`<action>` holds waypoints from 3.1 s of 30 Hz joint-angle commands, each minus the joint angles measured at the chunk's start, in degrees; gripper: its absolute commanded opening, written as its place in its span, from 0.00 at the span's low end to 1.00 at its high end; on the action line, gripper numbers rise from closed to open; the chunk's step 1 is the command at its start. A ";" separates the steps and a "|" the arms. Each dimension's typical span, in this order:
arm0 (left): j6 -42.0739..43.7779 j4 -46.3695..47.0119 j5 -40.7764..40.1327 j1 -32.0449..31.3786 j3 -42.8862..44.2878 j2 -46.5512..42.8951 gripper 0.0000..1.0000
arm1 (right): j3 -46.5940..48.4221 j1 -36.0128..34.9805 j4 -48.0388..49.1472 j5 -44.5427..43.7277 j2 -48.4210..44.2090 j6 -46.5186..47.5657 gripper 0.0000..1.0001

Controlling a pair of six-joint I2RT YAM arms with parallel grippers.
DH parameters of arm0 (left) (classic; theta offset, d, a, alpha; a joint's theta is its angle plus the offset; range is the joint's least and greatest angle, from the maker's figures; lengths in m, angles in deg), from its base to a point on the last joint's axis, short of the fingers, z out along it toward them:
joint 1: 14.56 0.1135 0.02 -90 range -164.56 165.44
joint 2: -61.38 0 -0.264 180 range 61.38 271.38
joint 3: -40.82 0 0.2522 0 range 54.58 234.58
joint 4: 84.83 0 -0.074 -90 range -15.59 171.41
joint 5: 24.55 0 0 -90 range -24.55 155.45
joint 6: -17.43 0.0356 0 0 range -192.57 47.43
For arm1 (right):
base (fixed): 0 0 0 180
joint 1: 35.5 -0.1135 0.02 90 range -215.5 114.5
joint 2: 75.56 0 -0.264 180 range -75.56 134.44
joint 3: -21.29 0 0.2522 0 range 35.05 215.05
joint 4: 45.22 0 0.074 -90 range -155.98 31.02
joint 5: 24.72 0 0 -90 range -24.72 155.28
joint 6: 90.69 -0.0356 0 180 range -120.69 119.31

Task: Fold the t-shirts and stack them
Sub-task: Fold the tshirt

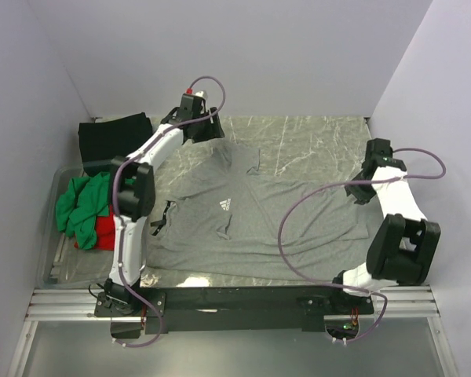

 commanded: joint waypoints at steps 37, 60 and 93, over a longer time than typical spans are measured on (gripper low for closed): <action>-0.54 21.21 2.42 1.12 10.72 21.86 0.60 | 2.96 2.54 9.32 16.27 11.37 1.65 0.36; -2.65 15.06 -4.25 0.32 9.84 22.12 0.13 | 3.57 2.97 8.71 11.71 10.58 2.70 0.35; -11.88 15.15 5.85 3.31 11.34 19.92 0.00 | 20.72 15.54 9.94 -0.52 30.01 6.75 0.40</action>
